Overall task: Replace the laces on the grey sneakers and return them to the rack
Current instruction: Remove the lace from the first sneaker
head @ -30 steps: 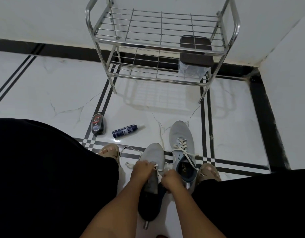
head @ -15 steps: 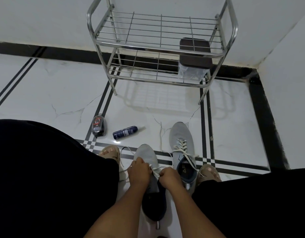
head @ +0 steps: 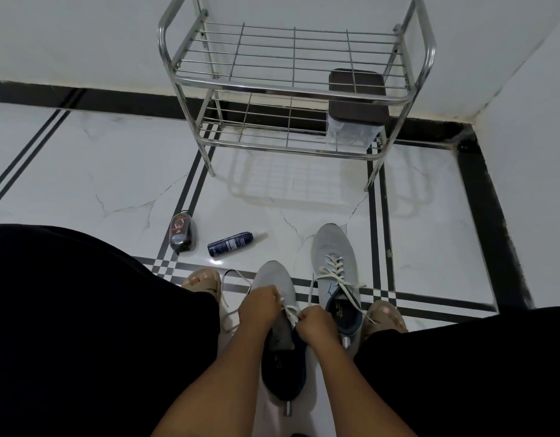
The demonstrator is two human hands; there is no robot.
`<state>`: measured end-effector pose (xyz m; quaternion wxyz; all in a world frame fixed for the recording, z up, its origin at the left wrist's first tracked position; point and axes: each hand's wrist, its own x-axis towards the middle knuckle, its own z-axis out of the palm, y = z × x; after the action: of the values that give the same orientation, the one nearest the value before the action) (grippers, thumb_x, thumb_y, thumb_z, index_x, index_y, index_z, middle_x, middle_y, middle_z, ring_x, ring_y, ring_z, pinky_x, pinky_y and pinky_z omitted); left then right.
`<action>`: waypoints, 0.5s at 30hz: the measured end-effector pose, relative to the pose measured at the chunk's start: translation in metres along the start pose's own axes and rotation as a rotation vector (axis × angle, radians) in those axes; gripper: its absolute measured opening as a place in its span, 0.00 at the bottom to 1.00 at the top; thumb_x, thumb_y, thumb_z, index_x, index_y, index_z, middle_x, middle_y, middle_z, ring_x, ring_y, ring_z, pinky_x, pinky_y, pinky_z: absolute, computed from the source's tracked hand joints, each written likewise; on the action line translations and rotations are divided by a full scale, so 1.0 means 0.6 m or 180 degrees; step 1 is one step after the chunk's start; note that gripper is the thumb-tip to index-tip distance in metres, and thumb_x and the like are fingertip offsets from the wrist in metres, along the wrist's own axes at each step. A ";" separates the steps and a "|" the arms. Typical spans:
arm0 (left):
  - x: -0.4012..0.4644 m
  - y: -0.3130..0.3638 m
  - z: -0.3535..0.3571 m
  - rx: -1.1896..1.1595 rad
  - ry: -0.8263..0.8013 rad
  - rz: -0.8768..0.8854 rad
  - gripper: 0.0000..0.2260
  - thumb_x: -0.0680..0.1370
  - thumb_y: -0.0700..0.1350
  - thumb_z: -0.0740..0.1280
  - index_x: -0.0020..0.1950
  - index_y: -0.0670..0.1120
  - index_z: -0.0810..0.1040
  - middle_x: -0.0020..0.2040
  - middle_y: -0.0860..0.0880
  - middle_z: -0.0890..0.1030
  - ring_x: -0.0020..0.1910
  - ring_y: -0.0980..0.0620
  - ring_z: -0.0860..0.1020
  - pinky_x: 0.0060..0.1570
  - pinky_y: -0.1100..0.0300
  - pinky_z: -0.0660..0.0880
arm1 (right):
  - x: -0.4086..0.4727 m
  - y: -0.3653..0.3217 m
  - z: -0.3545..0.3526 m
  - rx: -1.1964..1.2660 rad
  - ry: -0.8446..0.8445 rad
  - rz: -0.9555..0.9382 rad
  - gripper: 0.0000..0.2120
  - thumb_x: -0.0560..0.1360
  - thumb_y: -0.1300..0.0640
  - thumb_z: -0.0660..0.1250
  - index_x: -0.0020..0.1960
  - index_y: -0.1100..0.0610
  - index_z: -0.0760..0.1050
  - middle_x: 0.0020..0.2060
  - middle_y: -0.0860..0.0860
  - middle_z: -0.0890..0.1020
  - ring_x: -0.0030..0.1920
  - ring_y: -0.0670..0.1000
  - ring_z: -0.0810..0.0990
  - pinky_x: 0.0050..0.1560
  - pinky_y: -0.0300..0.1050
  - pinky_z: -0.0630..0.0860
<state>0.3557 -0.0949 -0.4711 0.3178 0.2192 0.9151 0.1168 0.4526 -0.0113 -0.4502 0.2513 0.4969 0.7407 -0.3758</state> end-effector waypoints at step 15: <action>0.032 -0.014 -0.074 -0.3999 0.1145 -0.1973 0.11 0.81 0.47 0.57 0.39 0.45 0.68 0.32 0.48 0.70 0.29 0.50 0.70 0.28 0.60 0.67 | 0.005 0.003 0.006 0.0303 -0.0138 0.0197 0.08 0.67 0.61 0.59 0.31 0.55 0.72 0.45 0.58 0.82 0.46 0.59 0.81 0.48 0.51 0.81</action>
<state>0.3116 -0.0965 -0.4503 0.2467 -0.2971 0.7334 0.5595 0.4534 -0.0121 -0.4548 0.2549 0.5227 0.7007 -0.4133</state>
